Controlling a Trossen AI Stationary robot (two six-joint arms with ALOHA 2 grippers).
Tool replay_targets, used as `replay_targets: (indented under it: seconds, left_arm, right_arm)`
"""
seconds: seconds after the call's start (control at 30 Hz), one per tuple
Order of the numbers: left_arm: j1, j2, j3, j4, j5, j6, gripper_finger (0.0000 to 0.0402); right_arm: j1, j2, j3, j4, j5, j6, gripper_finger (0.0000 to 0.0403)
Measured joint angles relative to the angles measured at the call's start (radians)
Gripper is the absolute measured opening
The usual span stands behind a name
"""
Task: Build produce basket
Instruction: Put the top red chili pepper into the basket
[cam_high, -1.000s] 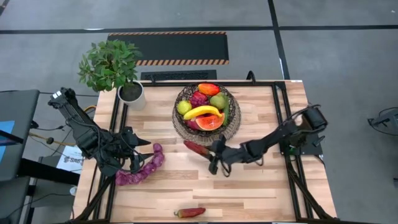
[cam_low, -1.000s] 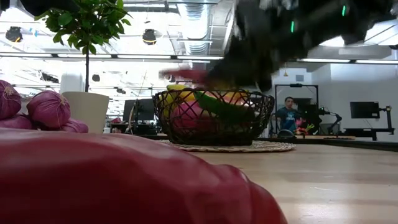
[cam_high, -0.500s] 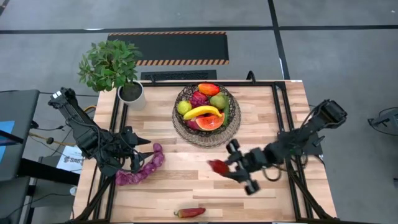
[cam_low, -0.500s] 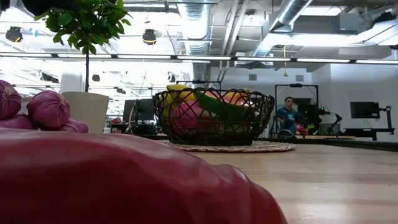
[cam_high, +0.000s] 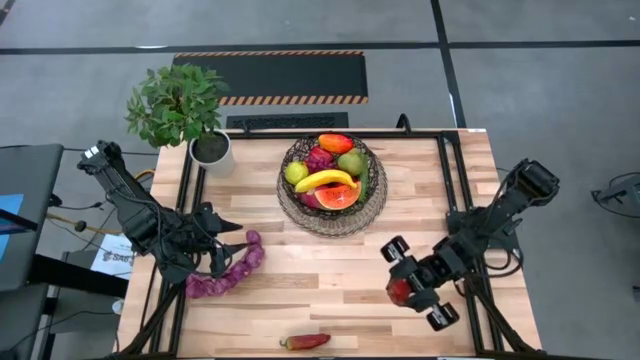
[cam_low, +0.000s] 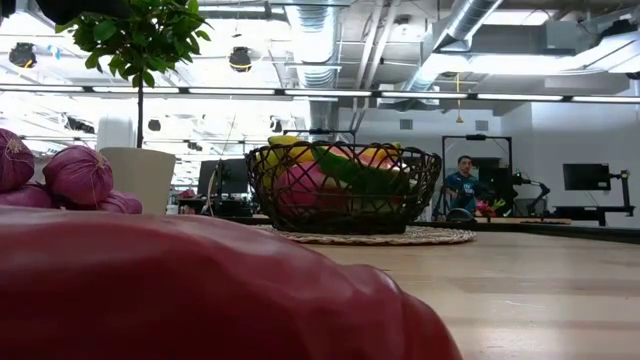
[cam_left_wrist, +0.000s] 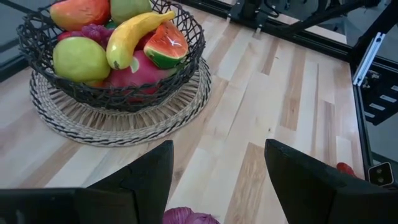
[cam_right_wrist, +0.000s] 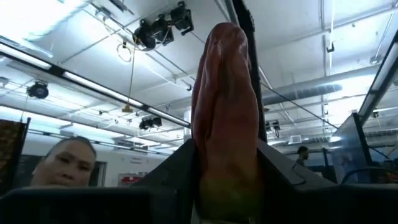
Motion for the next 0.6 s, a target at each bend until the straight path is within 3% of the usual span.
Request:
replay_targets:
  seconds: [0.13,0.3,0.6]
  left_arm:
    - [0.000,0.000,0.000,0.000,-0.001,0.000,0.0237]
    - [0.000,0.000,0.000,0.000,0.001,0.001,0.0237]
    - [0.000,0.000,0.000,0.000,0.031,0.000,0.0237]
  right_arm:
    - [-0.003,0.001,0.000,-0.060,0.009,-0.015,0.0148]
    - [-0.009,0.002,0.000,-0.285,0.118,-0.087,0.0151]
    - [-0.035,0.002,0.000,-0.617,0.514,-0.223,0.0146]
